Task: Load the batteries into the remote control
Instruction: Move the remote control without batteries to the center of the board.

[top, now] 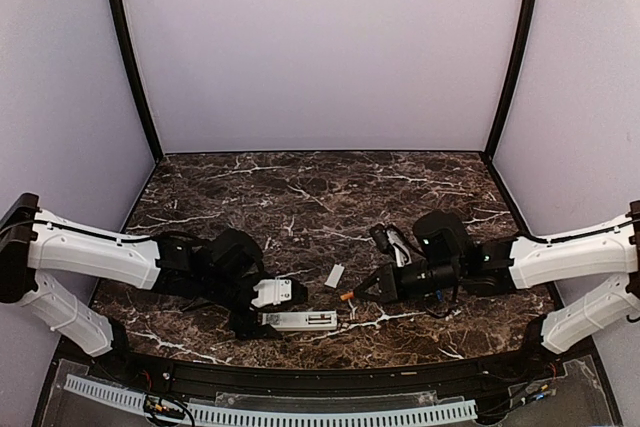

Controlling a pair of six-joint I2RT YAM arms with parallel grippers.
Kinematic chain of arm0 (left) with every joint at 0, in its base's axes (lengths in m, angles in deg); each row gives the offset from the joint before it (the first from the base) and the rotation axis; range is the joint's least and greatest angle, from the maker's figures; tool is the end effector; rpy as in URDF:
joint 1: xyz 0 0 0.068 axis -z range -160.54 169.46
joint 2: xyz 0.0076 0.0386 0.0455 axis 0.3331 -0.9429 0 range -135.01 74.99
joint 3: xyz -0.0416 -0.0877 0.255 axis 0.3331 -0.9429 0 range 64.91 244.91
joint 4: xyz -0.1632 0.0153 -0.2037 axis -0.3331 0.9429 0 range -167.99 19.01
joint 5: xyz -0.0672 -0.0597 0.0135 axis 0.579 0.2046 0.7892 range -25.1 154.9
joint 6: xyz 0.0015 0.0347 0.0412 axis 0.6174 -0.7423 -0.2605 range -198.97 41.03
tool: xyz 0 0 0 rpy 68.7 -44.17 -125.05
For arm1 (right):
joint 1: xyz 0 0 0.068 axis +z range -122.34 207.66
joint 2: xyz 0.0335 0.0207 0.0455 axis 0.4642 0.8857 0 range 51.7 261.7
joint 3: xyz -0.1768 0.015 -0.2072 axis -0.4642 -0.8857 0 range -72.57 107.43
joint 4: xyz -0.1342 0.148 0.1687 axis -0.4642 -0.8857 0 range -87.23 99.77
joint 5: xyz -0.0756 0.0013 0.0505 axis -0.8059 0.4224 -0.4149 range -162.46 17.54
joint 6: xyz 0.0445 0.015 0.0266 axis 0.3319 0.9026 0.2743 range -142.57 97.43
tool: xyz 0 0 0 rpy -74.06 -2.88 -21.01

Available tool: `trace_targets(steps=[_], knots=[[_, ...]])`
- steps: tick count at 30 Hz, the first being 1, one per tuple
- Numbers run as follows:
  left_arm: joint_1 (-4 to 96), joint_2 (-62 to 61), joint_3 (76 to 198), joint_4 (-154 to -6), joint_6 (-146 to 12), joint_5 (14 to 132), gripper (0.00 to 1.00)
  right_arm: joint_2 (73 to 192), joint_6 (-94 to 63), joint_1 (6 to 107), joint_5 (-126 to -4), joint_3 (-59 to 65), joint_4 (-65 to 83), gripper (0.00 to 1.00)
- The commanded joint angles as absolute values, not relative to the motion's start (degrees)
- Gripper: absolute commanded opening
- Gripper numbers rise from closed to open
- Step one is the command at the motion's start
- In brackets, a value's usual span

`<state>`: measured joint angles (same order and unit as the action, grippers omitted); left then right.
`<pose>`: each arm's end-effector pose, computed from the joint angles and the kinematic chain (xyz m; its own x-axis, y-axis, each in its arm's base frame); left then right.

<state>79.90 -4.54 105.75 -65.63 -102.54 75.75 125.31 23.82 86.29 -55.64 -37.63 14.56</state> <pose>0.1269 -0.2375 0.1821 0.0133 0.7726 -0.6348 0.9899 0.0792 0.1172 0.1287 0.2308 0.2002 -0.8824 -0.1160 -0.4561 -0.4401 0.5467 0.7123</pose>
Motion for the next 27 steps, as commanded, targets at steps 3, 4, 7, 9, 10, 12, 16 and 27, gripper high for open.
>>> trace_targets(steps=[3, 4, 7, 9, 10, 12, 16, 27], knots=[[80.36, -8.01, 107.11, -64.18, -104.97, 76.26, 0.82, 127.33, 25.45, 86.45, -54.51, -37.72, 19.59, 0.0], [80.36, -8.38, 107.41, -64.14, -104.72, 76.29, 0.83, 127.95, 25.74, 86.4, -54.12, -37.49, 19.9, 0.0], [80.37, -9.78, 107.96, -64.53, -105.27, 75.02, 0.83, 130.36, 26.14, 86.13, -52.53, -35.81, 19.84, 0.0], [80.37, -11.82, 108.62, -64.67, -106.0, 73.73, 0.82, 132.15, 26.21, 85.88, -51.44, -34.38, 19.43, 0.0], [80.37, -13.71, 109.22, -64.17, -105.89, 73.49, 0.82, 132.68, 26.2, 85.86, -51.11, -33.71, 19.18, 0.0], [80.37, -16.42, 110.76, -63.2, -105.76, 72.91, 0.79, 133.88, 26.14, 85.59, -50.5, -32.74, 18.52, 0.0], [80.37, -21.07, 113.91, -61.8, -105.18, 71.22, 0.71, 134.54, 24.99, 84.25, -49.6, -31.21, 15.36, 0.0], [85.16, -23.57, 117.07, -58.92, -101.7, 72.81, 0.35, 129.91, 26.55, 81.21, -51.43, -33.94, 10.86, 0.0]])
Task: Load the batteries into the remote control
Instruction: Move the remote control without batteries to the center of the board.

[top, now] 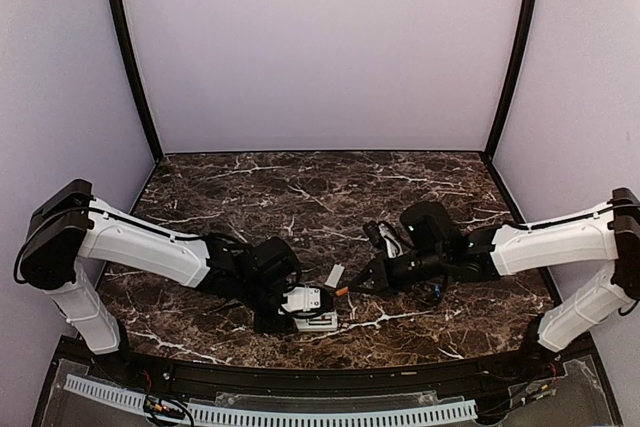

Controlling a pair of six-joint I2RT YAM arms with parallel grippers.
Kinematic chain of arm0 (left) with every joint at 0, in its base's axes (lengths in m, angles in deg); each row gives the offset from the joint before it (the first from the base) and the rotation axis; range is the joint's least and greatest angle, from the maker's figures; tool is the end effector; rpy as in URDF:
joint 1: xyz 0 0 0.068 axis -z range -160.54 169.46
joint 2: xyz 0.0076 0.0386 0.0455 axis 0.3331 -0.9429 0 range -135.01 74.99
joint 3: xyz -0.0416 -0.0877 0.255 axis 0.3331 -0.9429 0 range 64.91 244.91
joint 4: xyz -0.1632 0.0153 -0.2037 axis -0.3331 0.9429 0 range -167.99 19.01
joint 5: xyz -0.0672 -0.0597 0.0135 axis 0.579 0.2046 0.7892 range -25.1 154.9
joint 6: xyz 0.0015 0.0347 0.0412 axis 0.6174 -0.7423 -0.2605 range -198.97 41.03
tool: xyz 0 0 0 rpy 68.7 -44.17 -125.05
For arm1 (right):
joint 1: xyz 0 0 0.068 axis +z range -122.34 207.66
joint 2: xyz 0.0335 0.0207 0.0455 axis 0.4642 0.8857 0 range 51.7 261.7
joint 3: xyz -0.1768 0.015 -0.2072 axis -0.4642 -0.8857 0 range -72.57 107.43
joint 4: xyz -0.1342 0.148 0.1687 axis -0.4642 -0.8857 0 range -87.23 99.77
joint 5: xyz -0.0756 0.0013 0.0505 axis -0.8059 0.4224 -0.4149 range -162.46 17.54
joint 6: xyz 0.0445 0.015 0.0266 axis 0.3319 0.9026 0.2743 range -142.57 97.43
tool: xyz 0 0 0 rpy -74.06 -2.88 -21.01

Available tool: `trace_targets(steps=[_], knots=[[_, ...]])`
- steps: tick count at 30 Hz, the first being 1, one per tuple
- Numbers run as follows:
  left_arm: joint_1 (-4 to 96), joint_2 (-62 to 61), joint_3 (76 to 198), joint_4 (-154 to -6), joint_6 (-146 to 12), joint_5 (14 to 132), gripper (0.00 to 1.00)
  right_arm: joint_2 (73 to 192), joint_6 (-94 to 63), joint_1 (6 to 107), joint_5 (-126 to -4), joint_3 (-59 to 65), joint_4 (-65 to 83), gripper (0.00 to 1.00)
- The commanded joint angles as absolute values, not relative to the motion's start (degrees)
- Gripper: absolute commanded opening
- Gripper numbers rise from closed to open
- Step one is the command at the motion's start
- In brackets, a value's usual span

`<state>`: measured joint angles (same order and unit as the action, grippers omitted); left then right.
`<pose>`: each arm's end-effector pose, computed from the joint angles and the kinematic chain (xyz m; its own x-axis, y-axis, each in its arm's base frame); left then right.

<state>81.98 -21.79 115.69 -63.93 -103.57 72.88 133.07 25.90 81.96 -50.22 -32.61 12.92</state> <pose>0.1427 -0.2853 0.1465 0.0155 0.8636 -0.5039 0.9944 0.0395 0.0984 0.1571 0.2416 0.1912 -0.9320 -0.1097 -0.3454 -0.3431 0.5745 0.7432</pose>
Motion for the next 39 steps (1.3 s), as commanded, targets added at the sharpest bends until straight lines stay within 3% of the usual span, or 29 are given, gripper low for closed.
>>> trace_targets(steps=[1, 10, 17, 25, 33, 39], knots=[[86.53, -24.2, 117.53, -59.18, -101.02, 72.9, 0.28, 129.09, 26.69, 80.88, -51.71, -34.56, 10.17, 0.0], [88.83, -33.42, 126.89, -64.28, -92.08, 76.71, 0.24, 122.76, 26.97, 77.95, -52.35, -37.48, 3.45, 0.0], [90.04, -33.3, 129.2, -61.29, -91.8, 74.88, 0.22, 122.37, 26.5, 77.14, -50.79, -38.15, 3.67, 0.0], [90.85, -26.97, 128.34, -58.05, -90.58, 72.86, 0.0, 124.46, 24.6, 77.14, -50.04, -34.81, 1.86, 0.0], [90.91, -23.67, 129.48, -51.83, -91.14, 71.45, 0.0, 123.59, 23.86, 76.93, -52.43, -33.31, -0.35, 0.0], [90.98, -28.31, 131.99, -52.06, -90.47, 70.57, 0.0, 121.87, 25.67, 76.97, -52.46, -35.72, 2.2, 0.0]])
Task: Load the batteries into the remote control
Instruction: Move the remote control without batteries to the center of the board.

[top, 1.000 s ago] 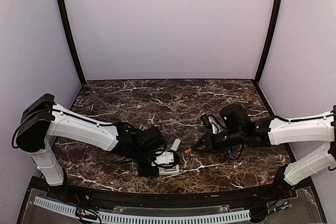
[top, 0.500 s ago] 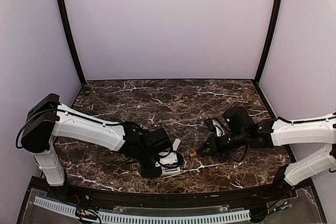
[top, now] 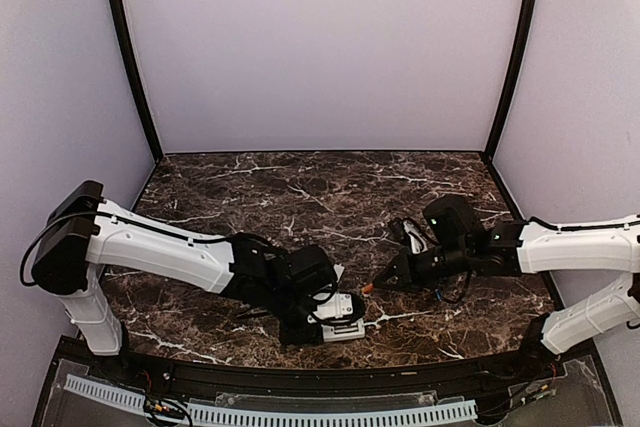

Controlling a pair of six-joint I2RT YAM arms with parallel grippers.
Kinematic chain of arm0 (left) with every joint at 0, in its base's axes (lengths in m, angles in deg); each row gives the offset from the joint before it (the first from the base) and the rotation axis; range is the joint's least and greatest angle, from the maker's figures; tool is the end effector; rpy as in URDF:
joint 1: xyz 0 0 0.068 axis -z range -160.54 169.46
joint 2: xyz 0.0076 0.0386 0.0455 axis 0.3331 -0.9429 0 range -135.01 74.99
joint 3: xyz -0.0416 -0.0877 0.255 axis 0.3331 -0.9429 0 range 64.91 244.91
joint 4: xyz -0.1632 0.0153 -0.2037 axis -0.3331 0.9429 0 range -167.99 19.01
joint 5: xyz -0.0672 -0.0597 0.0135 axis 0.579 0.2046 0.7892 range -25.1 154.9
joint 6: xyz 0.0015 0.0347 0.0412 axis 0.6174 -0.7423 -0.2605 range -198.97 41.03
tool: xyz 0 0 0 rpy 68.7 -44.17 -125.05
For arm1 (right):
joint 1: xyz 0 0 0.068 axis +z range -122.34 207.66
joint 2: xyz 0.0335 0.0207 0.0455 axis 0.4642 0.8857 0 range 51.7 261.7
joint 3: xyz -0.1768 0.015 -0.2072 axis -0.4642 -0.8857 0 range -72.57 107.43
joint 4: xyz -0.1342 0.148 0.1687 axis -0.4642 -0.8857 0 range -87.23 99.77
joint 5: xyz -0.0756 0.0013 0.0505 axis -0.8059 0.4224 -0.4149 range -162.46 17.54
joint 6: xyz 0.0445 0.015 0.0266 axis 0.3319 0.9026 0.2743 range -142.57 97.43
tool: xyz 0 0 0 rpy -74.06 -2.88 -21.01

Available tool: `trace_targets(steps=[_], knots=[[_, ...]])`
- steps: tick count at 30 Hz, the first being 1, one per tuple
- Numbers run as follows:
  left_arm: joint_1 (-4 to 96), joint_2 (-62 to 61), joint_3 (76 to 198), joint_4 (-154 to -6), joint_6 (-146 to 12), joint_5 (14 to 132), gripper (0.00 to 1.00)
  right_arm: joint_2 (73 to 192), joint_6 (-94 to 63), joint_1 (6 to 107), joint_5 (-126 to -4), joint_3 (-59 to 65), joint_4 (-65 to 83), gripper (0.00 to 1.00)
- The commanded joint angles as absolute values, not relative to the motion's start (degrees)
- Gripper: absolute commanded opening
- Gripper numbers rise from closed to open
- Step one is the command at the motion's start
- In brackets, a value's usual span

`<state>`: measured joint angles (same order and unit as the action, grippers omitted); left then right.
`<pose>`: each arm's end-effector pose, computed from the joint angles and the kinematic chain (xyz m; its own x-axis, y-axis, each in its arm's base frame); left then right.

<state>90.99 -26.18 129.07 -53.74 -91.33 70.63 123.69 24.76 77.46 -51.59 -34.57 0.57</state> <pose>0.1092 -0.3383 0.1770 -0.0660 0.8701 -0.4885 0.9962 0.0854 0.0174 0.1538 0.2016 0.2039 -0.9473 -0.0567 -0.3151 -0.2727 0.6586 0.7013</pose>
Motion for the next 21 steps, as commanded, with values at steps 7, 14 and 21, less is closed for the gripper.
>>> trace_targets(steps=[7, 14, 21], knots=[[91.09, -32.32, 134.36, -50.58, -90.13, 70.77, 0.29, 121.91, 26.3, 77.06, -51.92, -37.61, 4.23, 0.0], [91.09, -28.65, 130.08, -52.19, -89.55, 73.26, 0.62, 119.25, 28.39, 77.64, -51.23, -39.89, 2.58, 0.0], [91.09, -20.69, 121.65, -54.63, -87.74, 73.31, 0.66, 121.49, 35.25, 83.83, -53.4, -42.8, 9.55, 0.0]])
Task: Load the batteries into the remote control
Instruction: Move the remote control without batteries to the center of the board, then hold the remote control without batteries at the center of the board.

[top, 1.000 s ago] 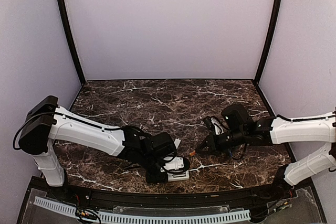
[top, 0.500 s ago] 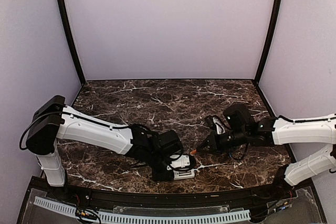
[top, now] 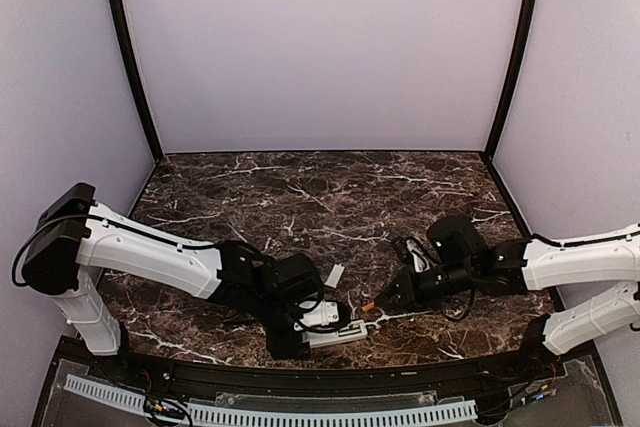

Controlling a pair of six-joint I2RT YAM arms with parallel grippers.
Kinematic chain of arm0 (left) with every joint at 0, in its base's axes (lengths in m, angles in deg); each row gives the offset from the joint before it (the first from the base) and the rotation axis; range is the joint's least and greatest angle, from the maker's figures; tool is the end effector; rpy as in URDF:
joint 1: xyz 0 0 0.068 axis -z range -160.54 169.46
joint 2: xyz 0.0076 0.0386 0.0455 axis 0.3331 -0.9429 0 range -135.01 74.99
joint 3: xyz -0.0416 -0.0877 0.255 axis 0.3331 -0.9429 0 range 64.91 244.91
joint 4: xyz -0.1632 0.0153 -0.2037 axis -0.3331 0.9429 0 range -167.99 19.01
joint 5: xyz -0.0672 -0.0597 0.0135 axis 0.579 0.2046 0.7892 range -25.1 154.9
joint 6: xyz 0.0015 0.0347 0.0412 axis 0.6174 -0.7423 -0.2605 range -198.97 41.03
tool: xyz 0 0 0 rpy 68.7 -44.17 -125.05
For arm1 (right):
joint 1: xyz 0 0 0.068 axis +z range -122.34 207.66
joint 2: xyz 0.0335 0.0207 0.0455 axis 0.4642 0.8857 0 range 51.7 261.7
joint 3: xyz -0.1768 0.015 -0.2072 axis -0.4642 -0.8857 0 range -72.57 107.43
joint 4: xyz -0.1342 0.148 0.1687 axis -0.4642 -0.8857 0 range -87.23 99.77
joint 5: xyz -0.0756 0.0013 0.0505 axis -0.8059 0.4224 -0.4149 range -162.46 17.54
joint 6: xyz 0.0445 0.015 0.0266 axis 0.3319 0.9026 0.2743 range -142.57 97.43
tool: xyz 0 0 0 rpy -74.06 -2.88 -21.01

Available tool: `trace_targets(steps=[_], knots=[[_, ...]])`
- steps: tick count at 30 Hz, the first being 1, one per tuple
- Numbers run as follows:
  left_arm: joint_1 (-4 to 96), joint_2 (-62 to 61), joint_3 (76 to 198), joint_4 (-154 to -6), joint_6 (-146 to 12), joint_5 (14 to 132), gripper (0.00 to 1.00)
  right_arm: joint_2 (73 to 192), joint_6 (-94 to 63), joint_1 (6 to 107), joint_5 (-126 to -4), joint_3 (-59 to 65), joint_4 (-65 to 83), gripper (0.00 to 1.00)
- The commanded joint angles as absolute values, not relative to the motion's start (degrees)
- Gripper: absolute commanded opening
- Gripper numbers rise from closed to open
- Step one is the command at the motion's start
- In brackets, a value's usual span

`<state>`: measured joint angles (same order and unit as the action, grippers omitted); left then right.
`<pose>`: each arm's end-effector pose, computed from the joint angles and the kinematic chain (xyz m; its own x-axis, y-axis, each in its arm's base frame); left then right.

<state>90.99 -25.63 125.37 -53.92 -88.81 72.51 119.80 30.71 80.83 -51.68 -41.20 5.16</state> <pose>0.1038 -0.3259 0.1624 -0.1173 0.8859 -0.4488 0.9930 0.1096 -0.0432 0.1304 0.1951 0.1891 -0.9645 -0.0378 -0.2613 -0.2258 0.6313 0.7419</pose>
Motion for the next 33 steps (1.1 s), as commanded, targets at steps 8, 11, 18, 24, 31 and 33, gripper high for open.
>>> trace_targets(steps=[8, 11, 18, 24, 31, 33], knots=[[91.0, -23.21, 121.32, -55.79, -87.72, 71.24, 0.63, 126.71, 37.62, 86.27, -53.18, -42.99, 17.07, 0.0], [91.0, -23.75, 121.41, -55.76, -86.61, 70.9, 0.61, 128.21, 36.38, 86.2, -52.83, -42.47, 17.88, 0.0], [91.0, -24.23, 121.04, -56.73, -83.75, 70.11, 0.49, 132.62, 38.94, 86.34, -50.77, -43.64, 22.84, 0.0], [91.05, -24.24, 120.85, -57.21, -82.53, 72.21, 0.4, 135.19, 39.5, 87.4, -50.48, -42.95, 24.64, 0.0], [91.08, -24.24, 120.76, -57.24, -82.56, 72.59, 0.38, 137.13, 39.69, 87.51, -50.86, -43.04, 25.34, 0.0], [91.05, -24.24, 120.88, -57.13, -82.53, 72.78, 0.38, 137.6, 39.62, 87.49, -50.75, -42.75, 25.48, 0.0]])
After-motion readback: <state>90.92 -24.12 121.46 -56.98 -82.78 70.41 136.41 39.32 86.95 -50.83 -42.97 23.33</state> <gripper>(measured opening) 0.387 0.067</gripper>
